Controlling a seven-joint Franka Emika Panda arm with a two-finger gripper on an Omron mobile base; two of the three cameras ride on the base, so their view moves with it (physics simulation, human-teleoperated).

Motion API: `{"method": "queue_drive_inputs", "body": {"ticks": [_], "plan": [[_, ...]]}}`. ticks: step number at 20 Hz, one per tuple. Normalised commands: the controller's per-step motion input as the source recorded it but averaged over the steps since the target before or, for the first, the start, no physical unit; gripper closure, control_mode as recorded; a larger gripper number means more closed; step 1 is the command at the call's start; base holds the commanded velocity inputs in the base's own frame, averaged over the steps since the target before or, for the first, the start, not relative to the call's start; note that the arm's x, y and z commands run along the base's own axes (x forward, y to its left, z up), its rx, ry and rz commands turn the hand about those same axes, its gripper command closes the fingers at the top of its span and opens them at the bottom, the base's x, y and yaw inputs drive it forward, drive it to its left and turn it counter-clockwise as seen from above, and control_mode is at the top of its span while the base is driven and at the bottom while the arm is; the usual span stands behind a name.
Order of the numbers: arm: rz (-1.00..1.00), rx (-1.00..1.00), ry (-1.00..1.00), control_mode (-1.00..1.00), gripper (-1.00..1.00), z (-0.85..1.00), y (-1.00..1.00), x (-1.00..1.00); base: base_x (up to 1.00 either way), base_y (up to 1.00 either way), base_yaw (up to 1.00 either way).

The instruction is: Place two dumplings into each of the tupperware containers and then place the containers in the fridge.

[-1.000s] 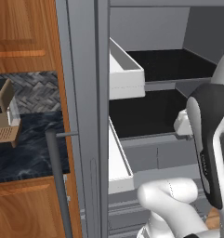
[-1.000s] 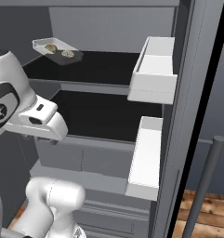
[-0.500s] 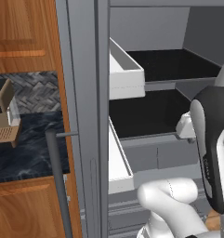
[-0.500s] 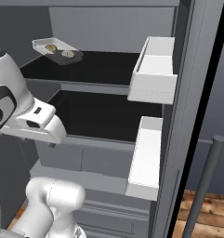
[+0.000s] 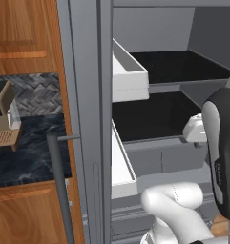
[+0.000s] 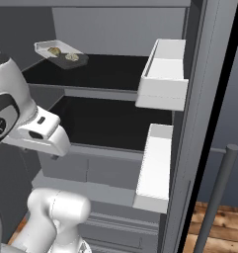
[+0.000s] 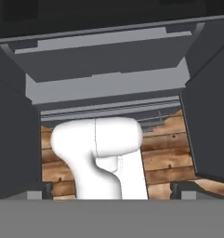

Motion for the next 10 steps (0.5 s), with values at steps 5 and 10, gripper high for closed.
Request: {"method": "queue_drive_inputs", "body": {"ticks": [5, 10], "plan": [[0.00, 0.00, 0.00, 1.00, -1.00, 0.00, 0.00, 0.00, -0.99, 0.01, -0.04], [0.00, 0.00, 0.00, 1.00, -1.00, 0.00, 0.00, 0.00, -1.00, 0.00, -0.11]]}}
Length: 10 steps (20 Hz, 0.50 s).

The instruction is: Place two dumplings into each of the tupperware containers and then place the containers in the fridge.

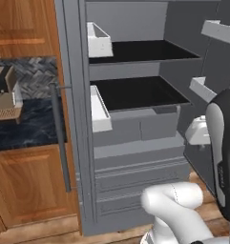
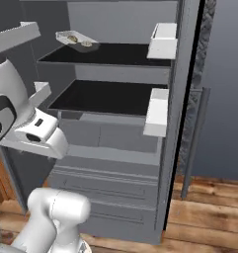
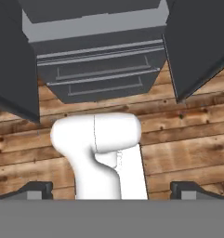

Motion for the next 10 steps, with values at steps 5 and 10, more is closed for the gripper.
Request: {"method": "queue_drive_inputs", "body": {"ticks": [5, 10], "plan": [[0.00, 0.00, 0.00, 1.00, -1.00, 0.00, 0.00, 0.00, -1.00, -0.09, -0.26], [0.00, 0.00, 0.00, 1.00, -1.00, 0.00, 0.00, 0.00, -0.90, 0.06, -0.77]]}}
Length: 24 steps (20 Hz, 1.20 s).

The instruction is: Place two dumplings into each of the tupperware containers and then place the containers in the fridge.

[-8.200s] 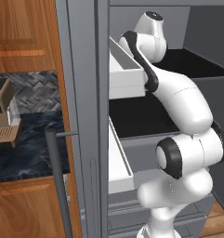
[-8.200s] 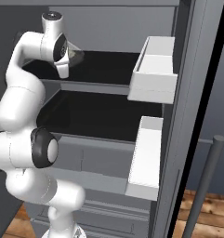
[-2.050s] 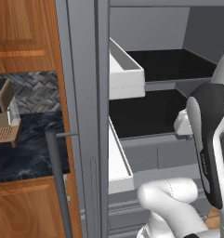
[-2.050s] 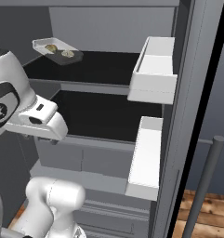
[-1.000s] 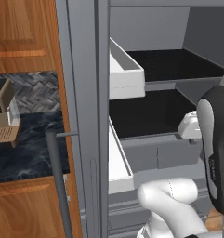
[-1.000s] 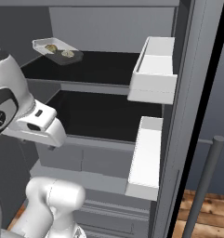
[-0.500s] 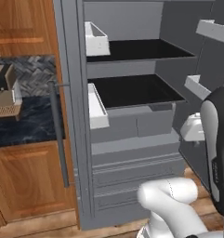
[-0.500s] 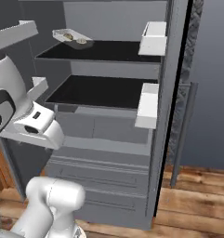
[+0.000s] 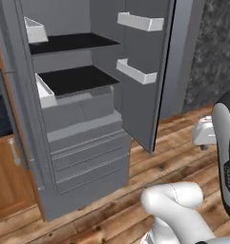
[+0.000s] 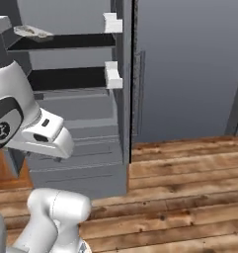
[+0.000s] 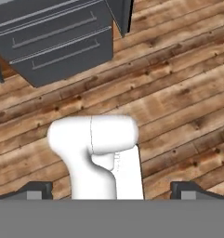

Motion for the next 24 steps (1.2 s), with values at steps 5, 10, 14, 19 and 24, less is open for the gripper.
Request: {"method": "queue_drive_inputs", "body": {"ticks": [5, 10, 14, 19, 24], "plan": [[0.00, 0.00, 0.00, 1.00, -1.00, 0.00, 0.00, 0.00, -0.48, 0.07, -0.93], [0.00, 0.00, 0.00, 1.00, -1.00, 0.00, 0.00, 0.00, -0.12, 0.01, -0.97], [0.00, 0.00, 0.00, 1.00, -1.00, 0.00, 0.00, 0.00, 0.05, 0.00, -0.88], [0.00, 0.00, 0.00, 1.00, -1.00, 0.00, 0.00, 0.00, 0.82, 0.00, -0.45], [0.00, 0.00, 0.00, 1.00, -1.00, 0.00, 0.00, 0.00, 1.00, -0.07, -0.24]]}}
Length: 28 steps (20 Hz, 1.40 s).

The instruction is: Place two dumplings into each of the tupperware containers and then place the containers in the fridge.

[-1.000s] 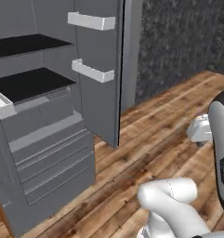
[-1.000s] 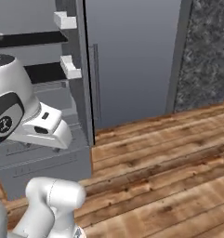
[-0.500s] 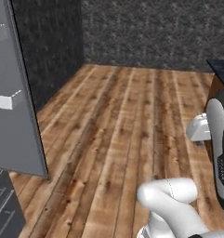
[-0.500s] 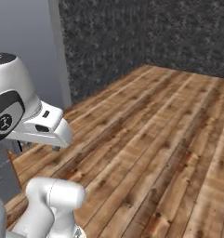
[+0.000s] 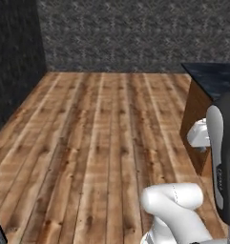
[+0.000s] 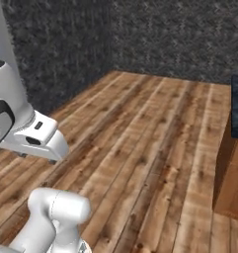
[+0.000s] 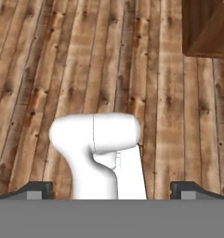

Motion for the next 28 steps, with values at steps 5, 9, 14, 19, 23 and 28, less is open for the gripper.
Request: {"method": "queue_drive_inputs", "body": {"ticks": [5, 9, 14, 19, 23, 28], "plan": [[0.00, 0.00, 0.00, 1.00, -1.00, 0.00, 0.00, 0.00, 1.00, 0.02, -0.25], [0.00, 0.00, 0.00, 1.00, -1.00, 0.00, 0.00, 0.00, 1.00, 0.44, -0.32], [0.00, 0.00, 0.00, 1.00, -1.00, 0.00, 0.00, 0.00, 1.00, 0.97, -0.19], [0.00, 0.00, 0.00, 1.00, -1.00, 0.00, 0.00, 0.00, 1.00, 0.74, 0.00], [0.00, 0.00, 0.00, 1.00, -1.00, 0.00, 0.00, 0.00, 1.00, 0.47, 0.00], [0.00, 0.00, 0.00, 1.00, -1.00, 0.00, 0.00, 0.00, 1.00, 0.25, 0.00]]}}
